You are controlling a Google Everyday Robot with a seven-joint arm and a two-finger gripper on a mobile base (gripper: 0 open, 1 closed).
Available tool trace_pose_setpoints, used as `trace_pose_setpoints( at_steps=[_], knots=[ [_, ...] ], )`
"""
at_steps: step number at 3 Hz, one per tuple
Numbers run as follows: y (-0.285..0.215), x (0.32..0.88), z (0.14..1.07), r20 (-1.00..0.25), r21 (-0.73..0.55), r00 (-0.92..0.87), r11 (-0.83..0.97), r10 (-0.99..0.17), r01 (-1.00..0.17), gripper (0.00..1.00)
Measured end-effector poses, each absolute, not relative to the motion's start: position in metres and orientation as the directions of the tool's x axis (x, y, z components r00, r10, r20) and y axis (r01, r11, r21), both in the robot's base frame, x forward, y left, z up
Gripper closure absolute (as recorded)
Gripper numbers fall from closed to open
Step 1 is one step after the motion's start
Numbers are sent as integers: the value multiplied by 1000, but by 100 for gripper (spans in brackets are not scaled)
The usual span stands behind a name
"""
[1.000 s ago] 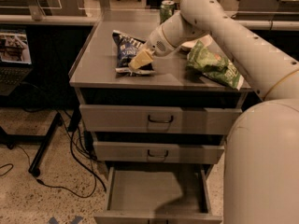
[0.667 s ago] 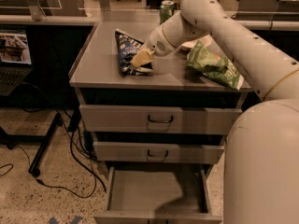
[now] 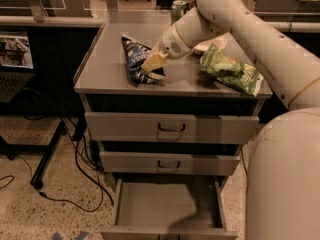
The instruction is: Place blue chip bag into bottom drawer
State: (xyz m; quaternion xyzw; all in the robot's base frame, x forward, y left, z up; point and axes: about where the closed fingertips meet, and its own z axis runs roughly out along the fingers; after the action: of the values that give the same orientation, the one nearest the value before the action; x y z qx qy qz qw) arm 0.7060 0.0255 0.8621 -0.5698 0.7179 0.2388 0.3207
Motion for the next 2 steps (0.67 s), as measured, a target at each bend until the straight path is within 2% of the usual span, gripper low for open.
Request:
trace_pose_setpoints(
  at_steps=[2],
  knots=[
    [-14, 603, 903, -737, 24, -143, 186, -660, -982, 100]
  ],
)
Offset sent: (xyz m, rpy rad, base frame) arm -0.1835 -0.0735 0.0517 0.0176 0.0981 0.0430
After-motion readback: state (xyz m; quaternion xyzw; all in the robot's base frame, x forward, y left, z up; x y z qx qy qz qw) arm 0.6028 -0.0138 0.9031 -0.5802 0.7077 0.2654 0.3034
